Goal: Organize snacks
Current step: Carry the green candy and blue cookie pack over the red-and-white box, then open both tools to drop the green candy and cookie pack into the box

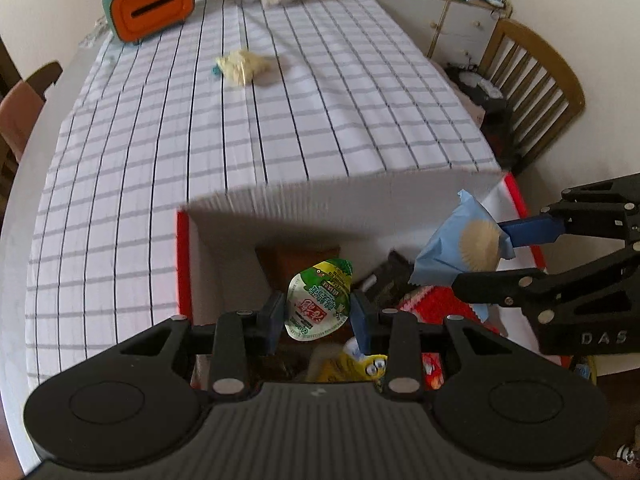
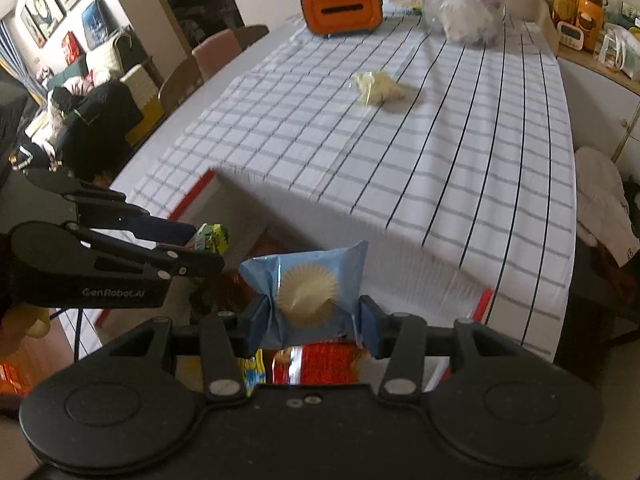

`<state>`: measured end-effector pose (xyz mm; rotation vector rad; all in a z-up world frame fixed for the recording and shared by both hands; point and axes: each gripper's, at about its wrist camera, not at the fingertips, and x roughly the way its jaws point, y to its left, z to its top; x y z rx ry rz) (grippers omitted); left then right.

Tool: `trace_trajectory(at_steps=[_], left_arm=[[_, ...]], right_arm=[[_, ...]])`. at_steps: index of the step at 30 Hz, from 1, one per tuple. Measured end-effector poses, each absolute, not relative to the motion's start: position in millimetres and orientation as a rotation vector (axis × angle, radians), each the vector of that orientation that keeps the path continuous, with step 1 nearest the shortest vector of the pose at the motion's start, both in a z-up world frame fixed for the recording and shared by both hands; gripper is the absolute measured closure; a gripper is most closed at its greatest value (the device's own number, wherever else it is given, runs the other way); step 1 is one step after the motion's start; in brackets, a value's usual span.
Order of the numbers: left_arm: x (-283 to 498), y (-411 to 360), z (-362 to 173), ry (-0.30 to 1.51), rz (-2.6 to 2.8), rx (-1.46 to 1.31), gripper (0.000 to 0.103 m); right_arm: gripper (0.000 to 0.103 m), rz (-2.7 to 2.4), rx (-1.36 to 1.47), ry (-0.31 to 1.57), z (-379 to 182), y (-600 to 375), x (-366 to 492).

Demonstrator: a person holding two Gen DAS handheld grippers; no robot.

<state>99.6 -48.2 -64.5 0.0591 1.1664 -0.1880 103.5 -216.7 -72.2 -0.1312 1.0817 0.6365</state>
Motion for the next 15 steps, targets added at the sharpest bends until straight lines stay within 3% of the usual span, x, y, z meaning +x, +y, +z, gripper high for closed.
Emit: trace_trajectory(at_steps=[15], left_arm=[[100.2, -64.1, -103.9, 1.341, -0.14, 0.098, 0.068]], right_arm=[[0.056, 0.608, -0.223, 1.158, -107.8, -205.9, 87.5]])
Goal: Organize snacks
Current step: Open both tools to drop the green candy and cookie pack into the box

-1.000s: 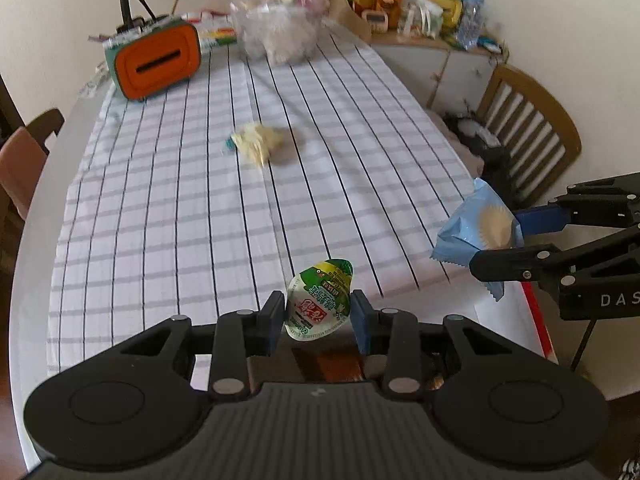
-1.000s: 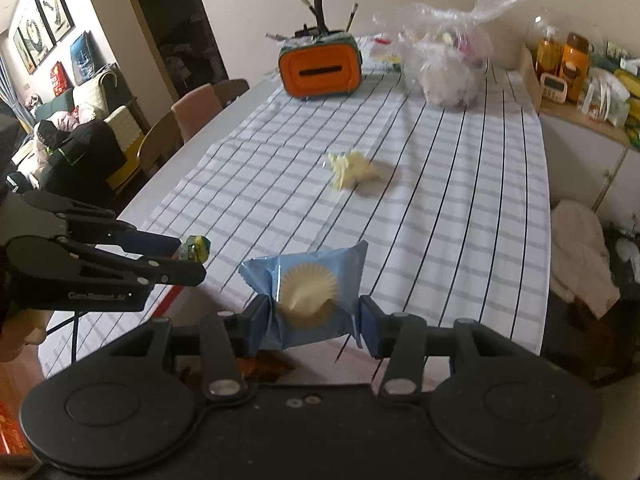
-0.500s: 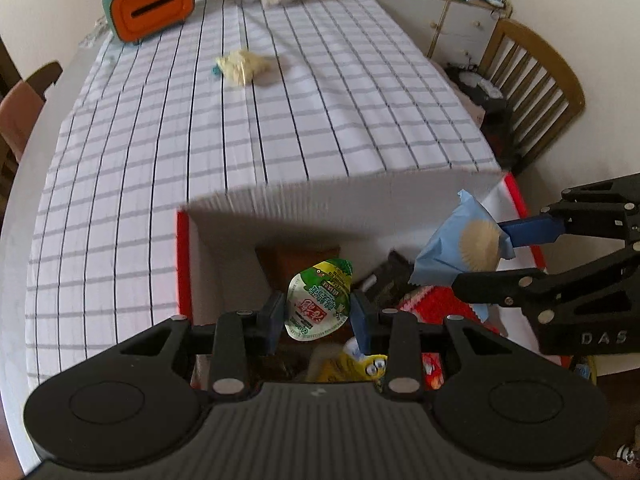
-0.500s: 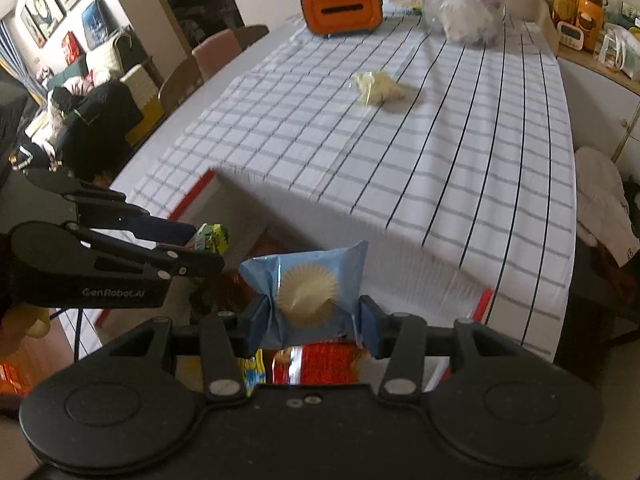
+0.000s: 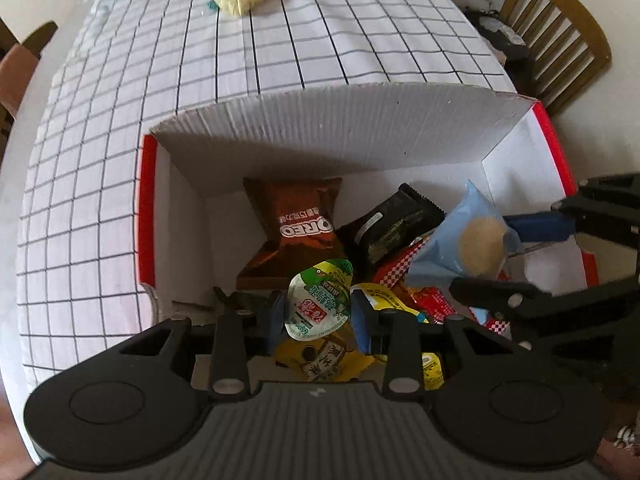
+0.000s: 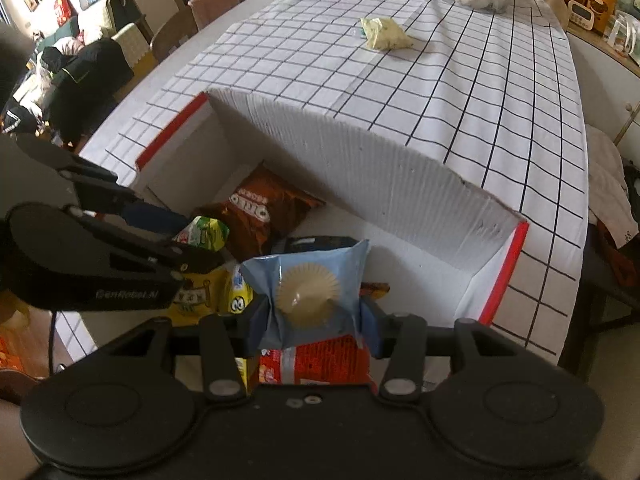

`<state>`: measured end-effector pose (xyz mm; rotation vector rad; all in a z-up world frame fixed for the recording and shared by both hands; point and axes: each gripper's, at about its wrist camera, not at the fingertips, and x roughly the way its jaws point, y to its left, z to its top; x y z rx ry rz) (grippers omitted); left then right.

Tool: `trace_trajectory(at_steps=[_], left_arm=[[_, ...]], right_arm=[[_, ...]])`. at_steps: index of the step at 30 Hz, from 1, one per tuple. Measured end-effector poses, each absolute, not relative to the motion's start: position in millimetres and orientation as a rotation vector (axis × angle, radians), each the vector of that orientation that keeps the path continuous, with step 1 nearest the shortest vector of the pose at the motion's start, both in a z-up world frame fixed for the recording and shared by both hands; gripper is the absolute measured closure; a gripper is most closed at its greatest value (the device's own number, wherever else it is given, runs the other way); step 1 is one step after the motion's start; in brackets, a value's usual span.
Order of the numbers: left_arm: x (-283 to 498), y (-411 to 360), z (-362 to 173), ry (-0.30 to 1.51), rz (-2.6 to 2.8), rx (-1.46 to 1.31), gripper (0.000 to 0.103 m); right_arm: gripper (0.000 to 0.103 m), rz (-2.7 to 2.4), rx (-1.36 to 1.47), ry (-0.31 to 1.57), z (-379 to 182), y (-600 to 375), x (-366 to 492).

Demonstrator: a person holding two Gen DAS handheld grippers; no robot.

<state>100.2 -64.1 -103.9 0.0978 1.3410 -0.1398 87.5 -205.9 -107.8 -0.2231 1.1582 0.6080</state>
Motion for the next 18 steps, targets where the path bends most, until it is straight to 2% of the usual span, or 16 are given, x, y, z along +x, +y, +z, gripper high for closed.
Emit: trace_trajectory(at_steps=[8, 18], left_arm=[[121.4, -63.8, -127.2, 1.462, -0.125, 0.035, 0.068], [121.8, -69.5, -129.0, 1.463, -0.127, 0.054, 0.068]], right_arm=[[0.055, 0.598, -0.241, 1.178, -114.9, -204.0, 89.7], [0.047, 0.61, -0.241, 1.182, -113.4, -201.2, 91.9]])
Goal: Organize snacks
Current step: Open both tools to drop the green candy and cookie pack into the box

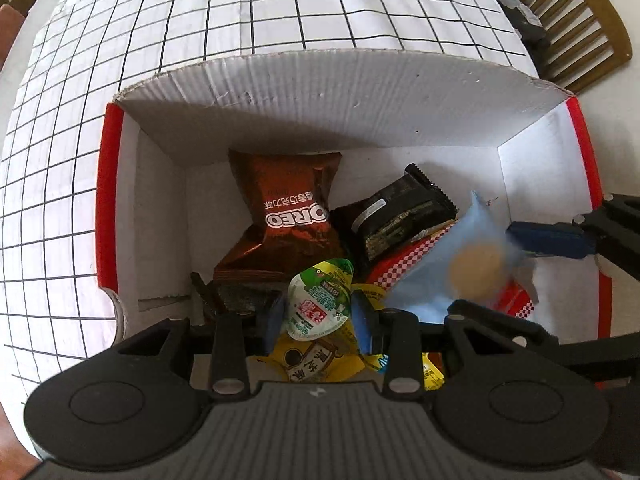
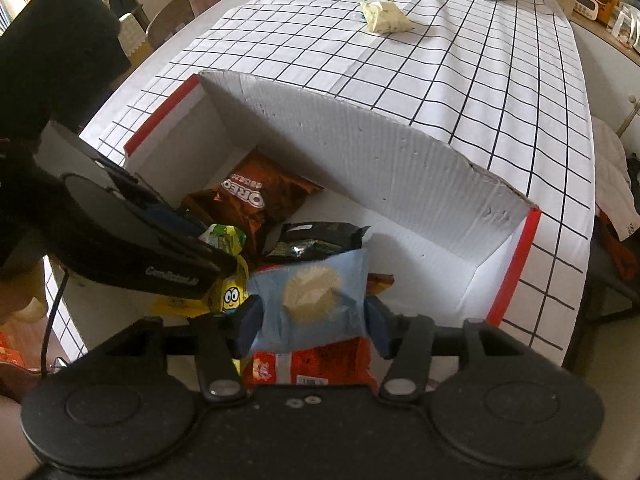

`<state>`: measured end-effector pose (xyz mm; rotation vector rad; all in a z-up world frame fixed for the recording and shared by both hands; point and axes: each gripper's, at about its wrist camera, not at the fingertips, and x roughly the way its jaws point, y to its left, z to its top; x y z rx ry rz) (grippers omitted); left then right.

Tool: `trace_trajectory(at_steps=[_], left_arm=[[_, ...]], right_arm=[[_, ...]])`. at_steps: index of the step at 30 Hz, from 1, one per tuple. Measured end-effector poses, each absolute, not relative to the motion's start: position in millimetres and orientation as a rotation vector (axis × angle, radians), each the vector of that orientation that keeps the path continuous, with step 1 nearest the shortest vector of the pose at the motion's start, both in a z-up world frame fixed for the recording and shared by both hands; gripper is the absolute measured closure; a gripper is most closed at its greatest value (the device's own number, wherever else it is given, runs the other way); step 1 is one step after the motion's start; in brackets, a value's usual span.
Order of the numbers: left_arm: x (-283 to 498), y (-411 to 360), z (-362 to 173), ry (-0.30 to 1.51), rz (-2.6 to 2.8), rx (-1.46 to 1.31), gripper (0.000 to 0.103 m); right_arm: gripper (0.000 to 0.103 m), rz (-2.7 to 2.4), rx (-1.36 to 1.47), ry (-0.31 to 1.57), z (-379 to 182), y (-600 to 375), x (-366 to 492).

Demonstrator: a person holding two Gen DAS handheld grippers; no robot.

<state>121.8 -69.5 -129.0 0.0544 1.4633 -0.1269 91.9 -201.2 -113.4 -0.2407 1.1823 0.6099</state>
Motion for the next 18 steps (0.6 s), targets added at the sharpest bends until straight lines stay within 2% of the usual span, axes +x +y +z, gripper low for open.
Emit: trace_trajectory(at_steps=[5, 12, 15, 18], left_arm=[[118.8, -66.8, -121.2, 1.449, -0.141, 0.048, 0.065], [113.0, -60.4, -97.3, 1.385, -0.165, 0.018, 0.057], [111.2, -60.1, -83.8, 1.343, -0.173, 0.014, 0.052], [110.8, -57.9, -69.7, 1.297, -0.178, 0.008, 0.043]], right_arm=[[0.043, 0.625, -0.222, 1.177, -107.7, -203.4, 91.8], [0.039, 0.626, -0.167, 1.15, -89.8, -211.8, 94.7], [0.033, 0.628, -0.147, 1.127, -78.6, -214.2, 96.7], [0.031, 0.629, -0.138, 1.1, -67.3, -215.2, 99.7]])
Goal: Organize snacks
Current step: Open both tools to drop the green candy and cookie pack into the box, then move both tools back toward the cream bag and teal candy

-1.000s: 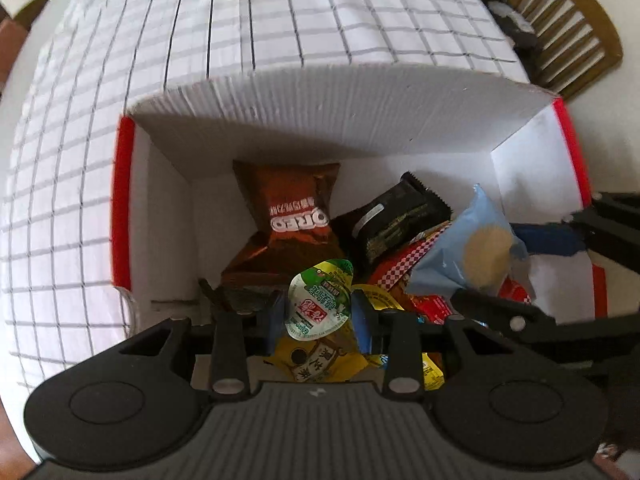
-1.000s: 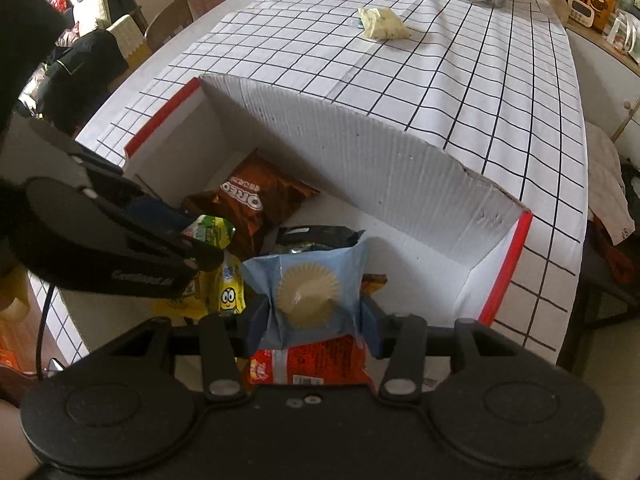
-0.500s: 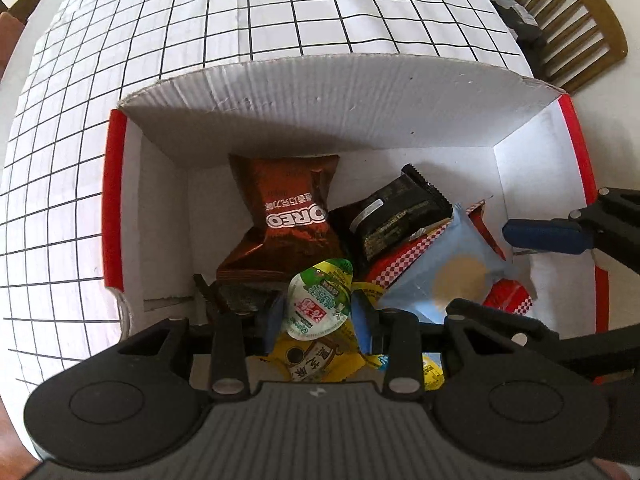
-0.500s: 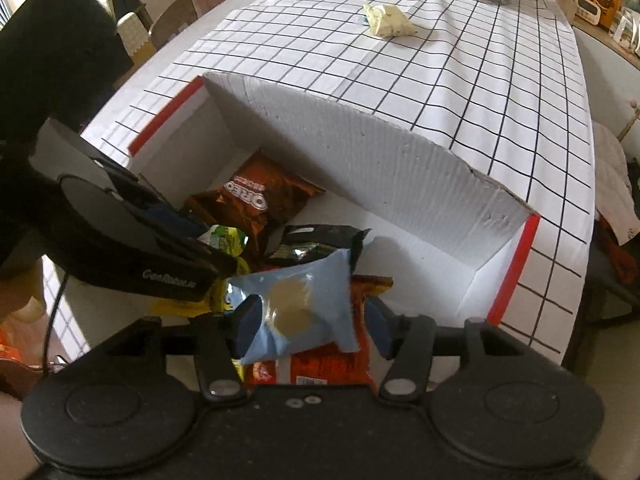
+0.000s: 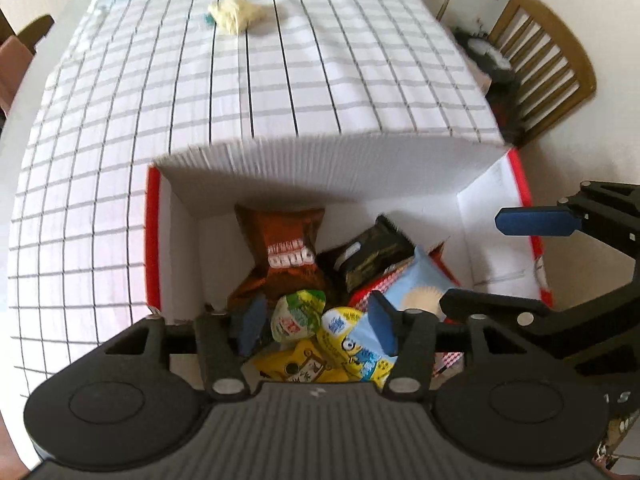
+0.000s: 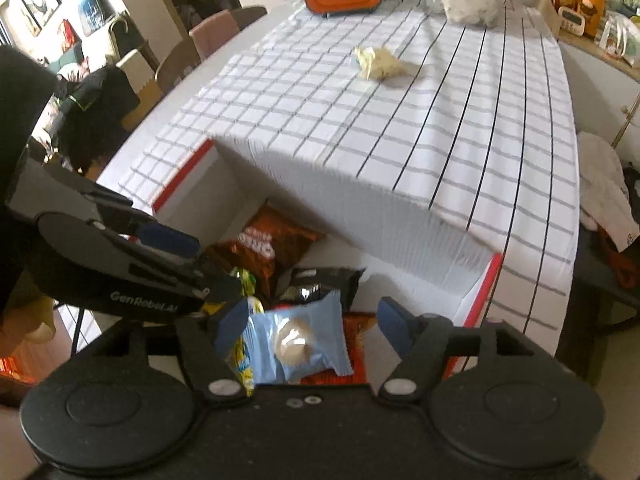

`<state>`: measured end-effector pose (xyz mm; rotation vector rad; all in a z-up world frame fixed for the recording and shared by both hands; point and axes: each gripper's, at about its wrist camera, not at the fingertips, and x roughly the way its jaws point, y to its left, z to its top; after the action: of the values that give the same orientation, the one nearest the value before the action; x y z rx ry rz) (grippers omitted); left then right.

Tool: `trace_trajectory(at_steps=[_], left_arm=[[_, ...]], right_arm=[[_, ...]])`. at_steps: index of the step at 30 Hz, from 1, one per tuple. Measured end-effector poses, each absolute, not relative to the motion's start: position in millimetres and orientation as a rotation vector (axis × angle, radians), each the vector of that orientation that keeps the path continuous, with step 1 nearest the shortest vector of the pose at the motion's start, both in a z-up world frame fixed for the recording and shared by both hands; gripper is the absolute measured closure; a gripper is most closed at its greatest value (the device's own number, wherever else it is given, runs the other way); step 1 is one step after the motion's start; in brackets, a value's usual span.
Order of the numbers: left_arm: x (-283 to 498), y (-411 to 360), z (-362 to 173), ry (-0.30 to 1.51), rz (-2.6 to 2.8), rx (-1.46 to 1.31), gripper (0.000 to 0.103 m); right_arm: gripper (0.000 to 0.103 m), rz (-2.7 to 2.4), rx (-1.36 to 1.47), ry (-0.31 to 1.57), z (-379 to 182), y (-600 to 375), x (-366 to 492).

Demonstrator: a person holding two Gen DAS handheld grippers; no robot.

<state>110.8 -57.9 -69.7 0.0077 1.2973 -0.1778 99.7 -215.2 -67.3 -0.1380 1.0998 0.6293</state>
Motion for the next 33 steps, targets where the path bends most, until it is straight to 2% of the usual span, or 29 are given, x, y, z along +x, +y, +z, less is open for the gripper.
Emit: trace_trajectory(at_steps=[3, 8, 10, 16, 19, 21, 26, 30, 33], left_arm=[[111.8, -54.5, -57.6, 1.253, -0.174, 0.003, 0.039], [115.4, -45.2, -37.5, 1.175, -0.145, -0.009, 0.037], [117.3, -41.0, -29.3, 1.131, -0.122, -0.008, 0.032], [127.3, -26.4, -4.5, 1.009, -0.084, 0.004, 0.026], [137.0, -17.5, 5.3, 0.967, -0.079, -0.002, 0.025], [144.9, -12.5, 9.2, 0.943, -0.072, -0.002, 0.024], [166.8, 5.9, 16.9, 0.885, -0.058, -0.018, 0.023], [188.0, 21.1, 20.2, 0.836, -0.042, -0.014, 0.019], [206.4, 31.5, 17.5, 0.823, -0.04, -0.013, 0.019]], right_arm=[[0.024, 0.628, -0.128, 1.078, -57.4, -216.2, 104.7], [0.023, 0.617, -0.107, 1.051, -44.9, -214.9, 114.0], [0.022, 0.596, -0.103, 1.037, -40.7, -214.6, 118.5], [0.021, 0.579, -0.1, 1.001, -25.7, -208.1, 135.3], [0.018, 0.581, -0.11, 0.977, -17.5, -202.1, 145.4], [0.012, 0.575, -0.111, 0.955, -12.2, -198.1, 151.5], [0.012, 0.563, -0.102, 0.929, -1.0, -187.1, 174.1], [0.004, 0.532, -0.088, 0.909, 6.3, -178.9, 199.4], [0.003, 0.507, -0.061, 0.911, 7.7, -173.9, 223.0]])
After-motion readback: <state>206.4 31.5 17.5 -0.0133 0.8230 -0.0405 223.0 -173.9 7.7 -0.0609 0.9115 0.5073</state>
